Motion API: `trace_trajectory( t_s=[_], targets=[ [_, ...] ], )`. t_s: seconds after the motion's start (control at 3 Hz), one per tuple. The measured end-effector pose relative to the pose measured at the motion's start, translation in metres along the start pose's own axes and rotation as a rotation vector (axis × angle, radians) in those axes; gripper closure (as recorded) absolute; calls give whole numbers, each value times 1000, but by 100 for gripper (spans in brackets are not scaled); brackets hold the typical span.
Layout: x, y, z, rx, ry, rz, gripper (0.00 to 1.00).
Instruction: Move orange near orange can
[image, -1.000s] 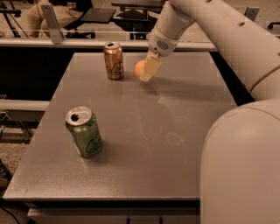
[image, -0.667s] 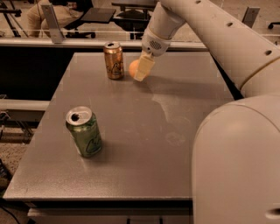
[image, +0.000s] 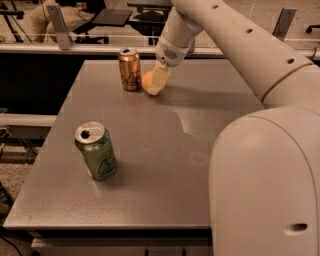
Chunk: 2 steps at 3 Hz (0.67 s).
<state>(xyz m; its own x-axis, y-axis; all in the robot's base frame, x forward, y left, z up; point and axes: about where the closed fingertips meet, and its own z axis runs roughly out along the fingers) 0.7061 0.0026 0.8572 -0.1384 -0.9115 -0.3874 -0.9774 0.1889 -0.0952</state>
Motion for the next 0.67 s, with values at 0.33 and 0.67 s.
trace_trajectory(
  t_s=[0.33,0.67],
  targets=[
    [-1,0,6,-5,0,-1,0],
    [-1,0,6,-5,0,-1,0]
  ],
)
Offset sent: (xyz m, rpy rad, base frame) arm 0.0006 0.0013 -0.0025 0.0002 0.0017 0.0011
